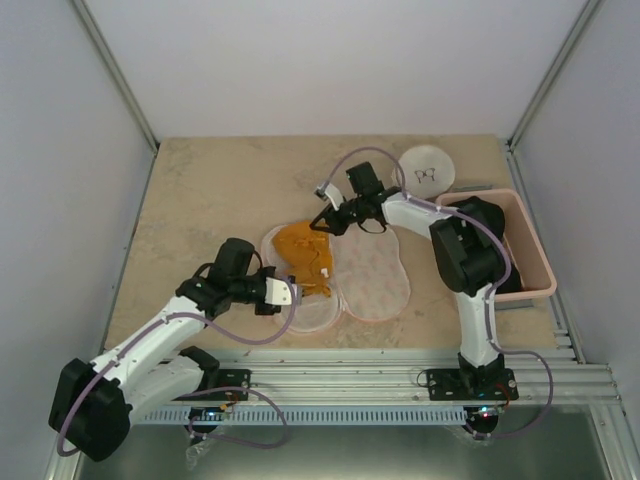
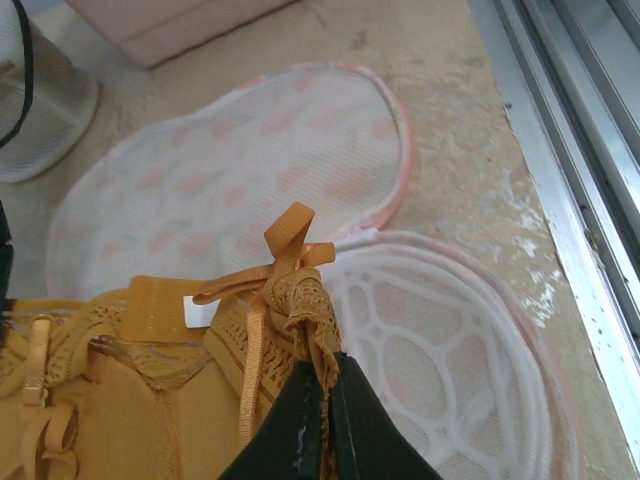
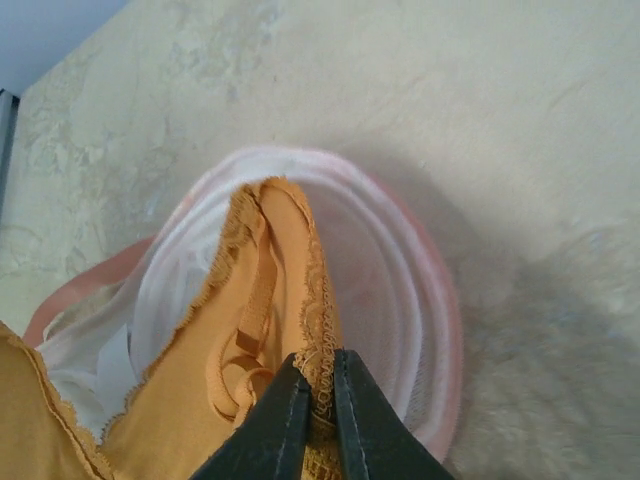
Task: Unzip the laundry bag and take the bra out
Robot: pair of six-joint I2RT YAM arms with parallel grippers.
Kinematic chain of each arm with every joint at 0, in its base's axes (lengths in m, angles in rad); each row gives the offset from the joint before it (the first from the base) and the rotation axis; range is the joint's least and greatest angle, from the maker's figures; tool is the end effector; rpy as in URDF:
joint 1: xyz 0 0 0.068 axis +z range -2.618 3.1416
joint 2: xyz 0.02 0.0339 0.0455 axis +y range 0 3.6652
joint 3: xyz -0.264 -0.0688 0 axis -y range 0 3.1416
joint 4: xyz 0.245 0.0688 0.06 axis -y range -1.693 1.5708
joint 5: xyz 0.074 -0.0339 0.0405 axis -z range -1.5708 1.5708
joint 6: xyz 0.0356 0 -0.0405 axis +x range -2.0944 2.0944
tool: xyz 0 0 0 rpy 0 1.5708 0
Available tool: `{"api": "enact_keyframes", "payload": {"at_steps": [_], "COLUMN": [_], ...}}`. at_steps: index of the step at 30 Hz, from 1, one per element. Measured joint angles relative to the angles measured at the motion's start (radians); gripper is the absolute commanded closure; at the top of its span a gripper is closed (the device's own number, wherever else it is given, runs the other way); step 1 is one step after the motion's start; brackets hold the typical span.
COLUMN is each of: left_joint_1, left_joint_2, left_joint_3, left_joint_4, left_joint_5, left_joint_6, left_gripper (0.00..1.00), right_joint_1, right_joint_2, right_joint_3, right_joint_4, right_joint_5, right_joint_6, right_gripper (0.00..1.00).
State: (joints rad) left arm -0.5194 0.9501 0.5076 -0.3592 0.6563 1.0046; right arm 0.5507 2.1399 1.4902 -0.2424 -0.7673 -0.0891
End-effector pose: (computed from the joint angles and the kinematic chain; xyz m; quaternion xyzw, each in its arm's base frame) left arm 0.1495 -0.1105 0.2041 0.6933 0.5514 -0.2047 0.4165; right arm 0.3758 0.2598 0.1579 -0.3933 0.7909 0.4142 0.2197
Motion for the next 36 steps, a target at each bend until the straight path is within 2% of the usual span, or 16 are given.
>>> {"api": "enact_keyframes", "payload": {"at_steps": [11,17,24,30,36], "left_joint_1": [0.0,-0.021,-0.18,-0.28,-0.383], "left_joint_2": [-0.035,-0.019,0.191,0.34,0.52], "left_joint_3": [0.084,0.113,0.224,0.344,0.409], "left_joint_4": [0.128,0.28,0.532,0.69,0.822], "left_joint_5": [0.038,0.084,0.038,-0.011,-0.036], "left_joint_6": [-0.225,-0.312,-0.366,-0.337,-0.293], "left_gripper": [1.0,1.0,1.0,1.0,1.0], "right_joint_1": [-0.012,-0.071,-0.24,-0.445,-0.636], "right_joint_2": [-0.212,-0.358,-0.66,-0.924,-1.017], "right_joint_3": [0.033,0.03,-0.083,-0.284,-0.454], "right_joint_4": [-0.119,-0.213,-0.278,-0.303,-0.307], "right_joint_5": [0.14,0.264,0.518,0.698,0.761], "right_joint_6": [-0.058,-0.048,0.003,0.054,0.076], "right_gripper": [0.96,0.99,0.99,0.99,1.0]}}
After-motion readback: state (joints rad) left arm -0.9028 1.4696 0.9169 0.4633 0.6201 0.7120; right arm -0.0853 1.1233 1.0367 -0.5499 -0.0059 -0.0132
